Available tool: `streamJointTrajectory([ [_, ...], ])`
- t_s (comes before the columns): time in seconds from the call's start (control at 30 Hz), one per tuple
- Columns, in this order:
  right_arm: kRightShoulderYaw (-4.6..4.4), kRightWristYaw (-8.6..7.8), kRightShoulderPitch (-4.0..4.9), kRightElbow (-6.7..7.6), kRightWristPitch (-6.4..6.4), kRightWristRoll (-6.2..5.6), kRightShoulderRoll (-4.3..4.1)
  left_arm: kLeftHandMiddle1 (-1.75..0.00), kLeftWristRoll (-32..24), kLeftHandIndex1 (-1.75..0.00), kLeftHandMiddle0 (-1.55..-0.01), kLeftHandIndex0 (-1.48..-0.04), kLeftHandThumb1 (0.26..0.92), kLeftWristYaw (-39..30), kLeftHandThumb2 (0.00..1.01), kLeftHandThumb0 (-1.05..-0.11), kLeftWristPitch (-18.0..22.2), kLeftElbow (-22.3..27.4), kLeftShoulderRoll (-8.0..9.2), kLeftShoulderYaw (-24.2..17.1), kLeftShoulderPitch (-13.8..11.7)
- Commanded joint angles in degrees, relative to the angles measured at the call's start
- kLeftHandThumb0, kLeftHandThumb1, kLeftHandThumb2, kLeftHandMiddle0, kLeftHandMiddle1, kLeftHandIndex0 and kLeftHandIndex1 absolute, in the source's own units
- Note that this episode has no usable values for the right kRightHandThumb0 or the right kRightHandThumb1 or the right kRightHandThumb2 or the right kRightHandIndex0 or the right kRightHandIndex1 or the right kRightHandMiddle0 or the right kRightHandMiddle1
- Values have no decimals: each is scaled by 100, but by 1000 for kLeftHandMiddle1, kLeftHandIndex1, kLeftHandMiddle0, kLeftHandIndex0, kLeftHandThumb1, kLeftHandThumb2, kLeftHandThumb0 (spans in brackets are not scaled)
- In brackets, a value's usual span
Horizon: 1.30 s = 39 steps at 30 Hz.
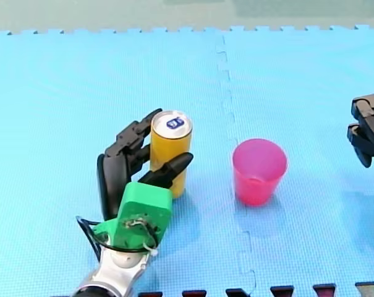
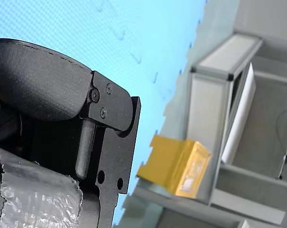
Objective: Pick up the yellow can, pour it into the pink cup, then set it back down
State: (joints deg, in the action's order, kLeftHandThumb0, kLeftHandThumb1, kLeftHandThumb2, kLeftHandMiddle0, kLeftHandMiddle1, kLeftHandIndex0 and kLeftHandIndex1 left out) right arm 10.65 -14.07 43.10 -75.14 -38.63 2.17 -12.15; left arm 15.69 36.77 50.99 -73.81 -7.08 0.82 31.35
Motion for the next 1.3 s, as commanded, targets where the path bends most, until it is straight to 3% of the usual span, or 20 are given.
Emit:
streamJointTrajectory([
  [0.0,9,23,19,-8,28,-10,-36,-2,-59,-1,-1246,-1152,860,-47,1,-406,67,16,-13,-44,28],
  [0.23,36,25,8,-18,41,-25,-32,-3,-114,-1,-1248,-1154,860,-98,0,-417,96,1,-78,-75,-22],
  [0.53,67,3,-9,-6,4,-45,-36,-16,292,-1,-1273,-1157,858,443,0,-423,71,-45,-8,176,-89],
  [0.7,84,20,-30,0,-28,-61,-33,-19,174,-1,-1278,-1158,856,267,0,-428,202,-100,-68,129,-175],
  [0.9,71,53,-49,19,-42,-51,-57,-29,145,0,-1294,-1157,857,198,0,-434,214,-132,-102,120,-222],
  [1.1,39,93,-39,25,-26,-28,-59,-81,435,0,-1357,-1157,859,611,1,-438,69,-143,-18,309,-200],
  [1.13,36,99,-38,24,-24,-26,-59,-170,462,0,-1329,-1157,860,655,0,-440,59,-146,-12,323,-198],
  [1.17,32,105,-37,24,-23,-23,-59,-590,482,-4,-1124,-1156,860,689,1,-444,52,-149,-8,334,-197],
  [1.2,28,113,-36,24,-21,-20,-59,-825,494,-3,-1006,-1156,860,712,1,-444,50,-153,-5,342,-197],
  [1.27,22,124,-34,23,-18,-16,-61,-1030,494,-2,-904,-1157,861,723,0,-445,60,-158,-6,345,-199],
])
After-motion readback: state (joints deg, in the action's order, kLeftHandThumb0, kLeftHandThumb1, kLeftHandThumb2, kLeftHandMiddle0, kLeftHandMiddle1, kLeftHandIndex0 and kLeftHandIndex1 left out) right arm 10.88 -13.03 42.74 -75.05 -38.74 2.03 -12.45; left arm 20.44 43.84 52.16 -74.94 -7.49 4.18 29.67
